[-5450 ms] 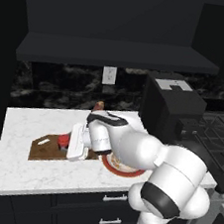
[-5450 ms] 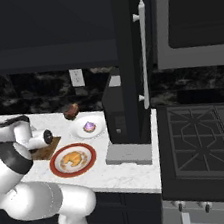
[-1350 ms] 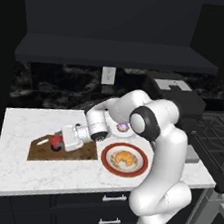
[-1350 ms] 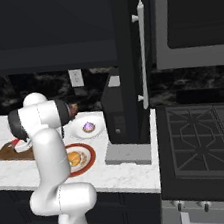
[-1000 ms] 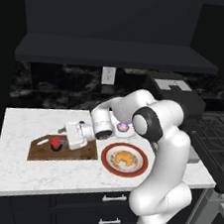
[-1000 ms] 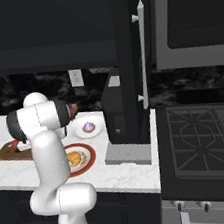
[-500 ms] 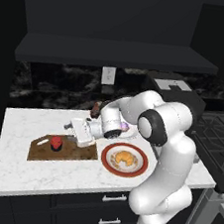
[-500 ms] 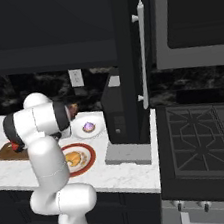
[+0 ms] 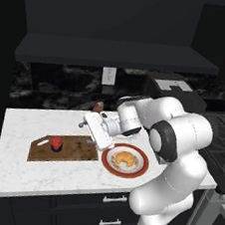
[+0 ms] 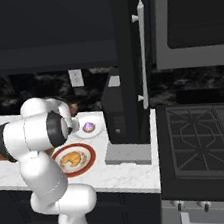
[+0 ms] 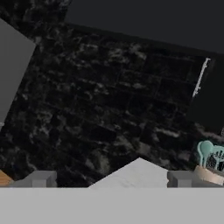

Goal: From the different types of pastries on the counter, select a croissant and place it on the cutting board. Then retrieve a jar of jam from the cabinet and place it alongside the croissant on the cutting board.

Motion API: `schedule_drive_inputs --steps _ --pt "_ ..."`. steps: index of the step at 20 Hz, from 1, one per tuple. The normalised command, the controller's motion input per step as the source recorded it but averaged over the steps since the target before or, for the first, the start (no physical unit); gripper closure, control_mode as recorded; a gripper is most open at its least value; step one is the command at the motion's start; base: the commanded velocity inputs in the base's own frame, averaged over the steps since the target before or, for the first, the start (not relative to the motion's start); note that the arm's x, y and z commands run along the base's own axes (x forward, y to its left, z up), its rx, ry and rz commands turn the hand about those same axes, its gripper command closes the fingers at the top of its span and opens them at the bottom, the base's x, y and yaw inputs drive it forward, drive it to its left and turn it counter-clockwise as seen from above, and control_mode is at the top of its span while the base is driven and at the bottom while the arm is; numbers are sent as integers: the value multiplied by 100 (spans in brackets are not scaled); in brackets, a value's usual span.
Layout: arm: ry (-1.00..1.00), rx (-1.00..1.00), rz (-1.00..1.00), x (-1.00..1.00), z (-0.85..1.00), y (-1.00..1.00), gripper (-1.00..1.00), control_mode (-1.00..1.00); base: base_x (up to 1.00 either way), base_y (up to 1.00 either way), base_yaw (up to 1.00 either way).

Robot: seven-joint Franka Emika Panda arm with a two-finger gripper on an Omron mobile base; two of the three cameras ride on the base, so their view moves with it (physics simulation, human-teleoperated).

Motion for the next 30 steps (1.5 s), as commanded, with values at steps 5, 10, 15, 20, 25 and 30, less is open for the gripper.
schedule_drive_inputs --steps 5,10,15,20,25,30 --pt "-13 -2 25 -4 25 -5 -100 -100 0 0 0" --pt "-21 -10 29 0 14 -2 -100 -100 0 0 0" --pt "-30 -12 28 0 2 -15 -100 -100 0 0 0" --pt "-26 -6 16 -8 -4 -23 -100 -100 0 0 0" --pt "-29 -3 6 -20 -25 -27 -100 -100 0 0 0" --pt "-35 0 0 -32 -23 -20 -100 -100 0 0 0"
